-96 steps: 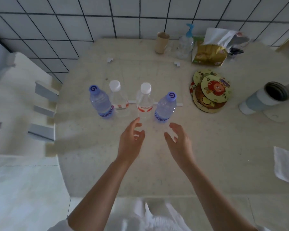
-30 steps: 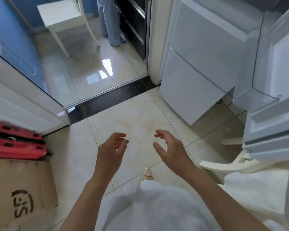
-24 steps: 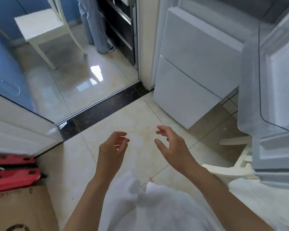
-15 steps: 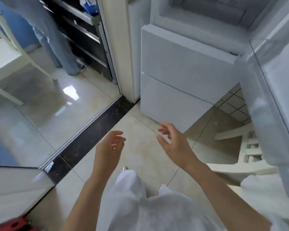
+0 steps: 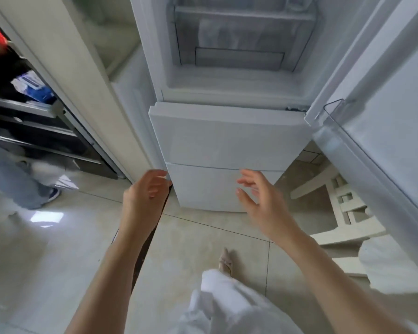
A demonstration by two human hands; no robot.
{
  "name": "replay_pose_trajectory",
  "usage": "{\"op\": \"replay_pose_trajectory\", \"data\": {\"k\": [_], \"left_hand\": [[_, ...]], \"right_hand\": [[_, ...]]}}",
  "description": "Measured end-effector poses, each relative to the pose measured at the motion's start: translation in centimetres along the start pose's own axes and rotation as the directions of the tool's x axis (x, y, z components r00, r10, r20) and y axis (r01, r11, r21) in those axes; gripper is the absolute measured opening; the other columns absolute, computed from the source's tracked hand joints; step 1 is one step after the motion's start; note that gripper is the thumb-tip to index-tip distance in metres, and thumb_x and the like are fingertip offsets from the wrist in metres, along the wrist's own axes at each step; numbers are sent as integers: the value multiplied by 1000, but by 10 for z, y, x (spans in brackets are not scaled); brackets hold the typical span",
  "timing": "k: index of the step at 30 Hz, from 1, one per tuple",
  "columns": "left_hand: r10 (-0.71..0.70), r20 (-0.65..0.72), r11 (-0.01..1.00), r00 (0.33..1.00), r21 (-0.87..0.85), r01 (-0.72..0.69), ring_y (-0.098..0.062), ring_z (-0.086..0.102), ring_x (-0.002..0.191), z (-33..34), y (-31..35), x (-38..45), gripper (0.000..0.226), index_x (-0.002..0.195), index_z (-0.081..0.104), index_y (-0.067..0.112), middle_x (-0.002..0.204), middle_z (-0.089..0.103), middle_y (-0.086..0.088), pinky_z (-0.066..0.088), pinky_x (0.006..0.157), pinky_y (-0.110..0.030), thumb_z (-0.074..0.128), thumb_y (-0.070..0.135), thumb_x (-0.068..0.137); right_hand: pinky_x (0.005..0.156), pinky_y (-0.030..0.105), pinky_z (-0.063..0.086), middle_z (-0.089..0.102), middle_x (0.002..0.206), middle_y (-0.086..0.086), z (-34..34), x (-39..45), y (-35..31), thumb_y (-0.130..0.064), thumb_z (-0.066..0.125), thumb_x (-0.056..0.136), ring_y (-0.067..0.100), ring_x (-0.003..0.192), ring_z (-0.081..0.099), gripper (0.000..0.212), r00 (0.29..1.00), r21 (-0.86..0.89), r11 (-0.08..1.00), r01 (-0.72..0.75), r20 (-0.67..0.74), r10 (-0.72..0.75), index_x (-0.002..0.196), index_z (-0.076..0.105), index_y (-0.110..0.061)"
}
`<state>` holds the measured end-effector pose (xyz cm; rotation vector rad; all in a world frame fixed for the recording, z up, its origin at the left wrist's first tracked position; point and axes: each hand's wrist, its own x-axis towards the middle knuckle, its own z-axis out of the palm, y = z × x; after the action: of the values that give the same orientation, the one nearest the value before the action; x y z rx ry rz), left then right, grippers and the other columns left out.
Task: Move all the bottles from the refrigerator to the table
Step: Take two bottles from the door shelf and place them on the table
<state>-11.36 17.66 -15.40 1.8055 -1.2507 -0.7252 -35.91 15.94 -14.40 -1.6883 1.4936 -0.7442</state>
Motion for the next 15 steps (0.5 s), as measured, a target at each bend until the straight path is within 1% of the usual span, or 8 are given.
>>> {"op": "replay_pose_trajectory", "data": {"k": [2,5,10,14,15], "left_hand": [[53,14,998,998,-21,-53,-3,69,86,8,16,32,24,101,65,28,87,73,13,54,82,-25,62,8,90],[140,25,988,990,-61,-139,-2,69,85,25,44,82,24,103,65,24,88,73,13,53,80,-20,59,5,91],[208,1,966,978,-158,-205,-7,70,86,59,92,161,23,102,63,24,87,72,12,52,76,-17,58,4,91],[281,-24,941,959,-190,-281,-7,69,83,79,138,215,23,102,64,22,86,72,10,52,75,-17,58,3,90],[297,-32,933,954,-200,-298,-7,69,83,83,148,227,23,101,64,21,85,72,10,53,75,-17,59,2,90]], "right_hand": [[101,28,43,62,118,-6,-10,29,-8,-26,58,93,8,114,55,40,999,7,1000,17,-47,-16,130,47,-20],[101,28,43,62,118,-4,-27,81,-21,-25,57,93,8,113,55,41,991,5,998,56,-125,-54,131,47,-18],[98,29,45,62,114,-3,-60,164,-45,-23,58,93,10,112,57,38,962,21,992,122,-250,-112,129,49,-17],[95,23,42,62,116,-4,-83,222,-64,-25,57,94,5,110,55,39,934,28,990,139,-335,-122,131,49,-16],[94,23,43,63,115,-4,-87,233,-68,-25,58,93,5,110,55,39,926,27,990,137,-359,-119,130,50,-16]]}}
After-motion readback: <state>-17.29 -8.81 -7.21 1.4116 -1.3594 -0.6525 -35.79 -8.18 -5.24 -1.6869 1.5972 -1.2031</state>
